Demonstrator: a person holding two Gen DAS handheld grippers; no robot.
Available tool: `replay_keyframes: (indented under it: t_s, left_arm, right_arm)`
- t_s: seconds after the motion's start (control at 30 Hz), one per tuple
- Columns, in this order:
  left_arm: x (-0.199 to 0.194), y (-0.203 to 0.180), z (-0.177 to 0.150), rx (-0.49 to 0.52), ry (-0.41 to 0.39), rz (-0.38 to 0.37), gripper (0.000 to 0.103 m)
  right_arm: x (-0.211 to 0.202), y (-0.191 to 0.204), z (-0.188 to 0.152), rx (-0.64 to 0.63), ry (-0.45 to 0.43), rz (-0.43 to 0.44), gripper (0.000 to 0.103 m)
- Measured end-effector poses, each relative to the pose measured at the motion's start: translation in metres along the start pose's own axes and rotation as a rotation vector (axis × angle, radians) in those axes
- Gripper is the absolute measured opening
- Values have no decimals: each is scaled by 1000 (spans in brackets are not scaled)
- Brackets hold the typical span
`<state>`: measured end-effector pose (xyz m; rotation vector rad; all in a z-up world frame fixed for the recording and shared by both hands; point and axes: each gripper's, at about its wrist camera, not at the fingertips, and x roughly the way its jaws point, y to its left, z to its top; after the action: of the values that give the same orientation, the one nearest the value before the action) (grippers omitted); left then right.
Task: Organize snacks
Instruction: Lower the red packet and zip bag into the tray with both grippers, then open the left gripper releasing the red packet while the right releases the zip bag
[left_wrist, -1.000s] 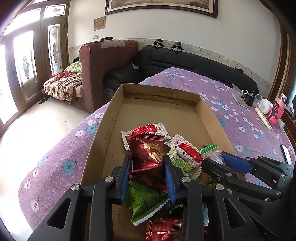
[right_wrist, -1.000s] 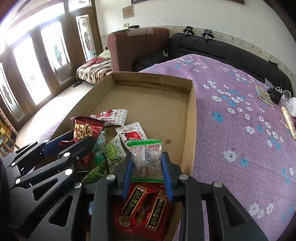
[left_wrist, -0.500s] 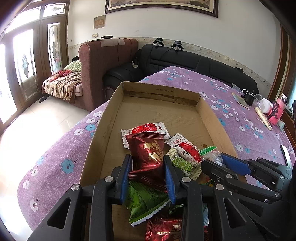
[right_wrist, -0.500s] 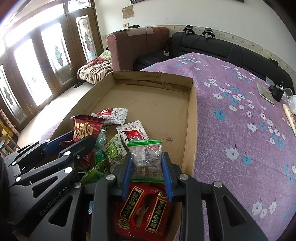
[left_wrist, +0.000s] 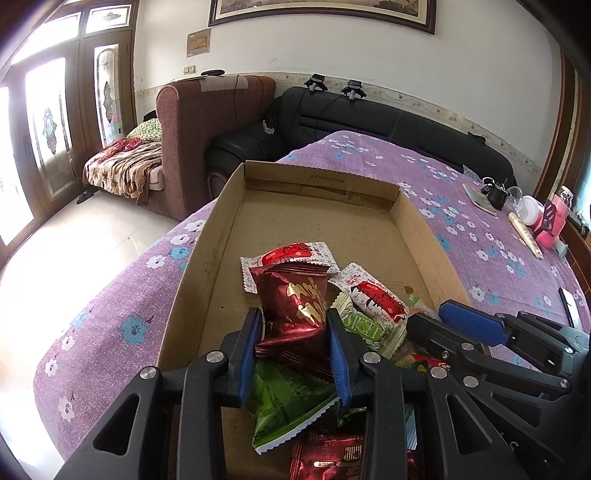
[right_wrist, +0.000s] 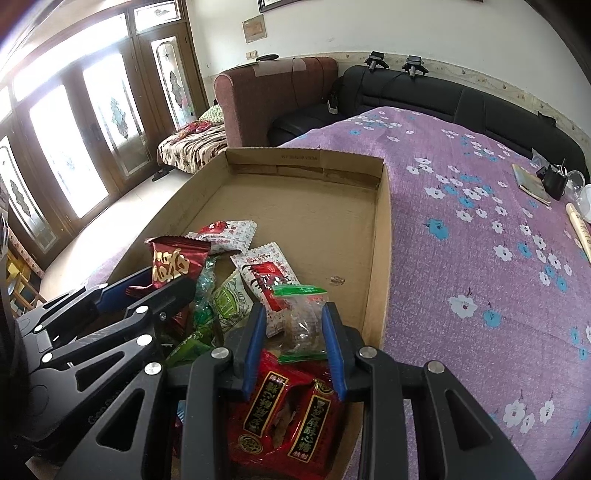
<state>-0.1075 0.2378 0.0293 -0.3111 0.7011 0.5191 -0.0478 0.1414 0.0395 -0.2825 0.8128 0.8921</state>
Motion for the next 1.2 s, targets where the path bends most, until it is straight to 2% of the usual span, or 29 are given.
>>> replay_keyframes:
  t_s: [0.3,0.5,0.57,0.73,1.2]
  left_arm:
    - [-4,1,0,-8,-11,6,47]
    - [-8,4,0,-16,-31,13,59]
    - [-10,6,-1,-19,-36,19,65]
    - [-14,9,-2,-20,-44,30,72]
    - [-17,9,0,-6,-53,64,86]
  right_arm:
    - [-6,-2,2,14,-10,-15,40]
    - [-13,-7,2,25,-22,-43,49]
    - [-15,-8,1,26,-27,-52,52]
    - [-20,-11,0,32,-35,-67,60]
    - [-28,-15,-4,29,-51,-106,67]
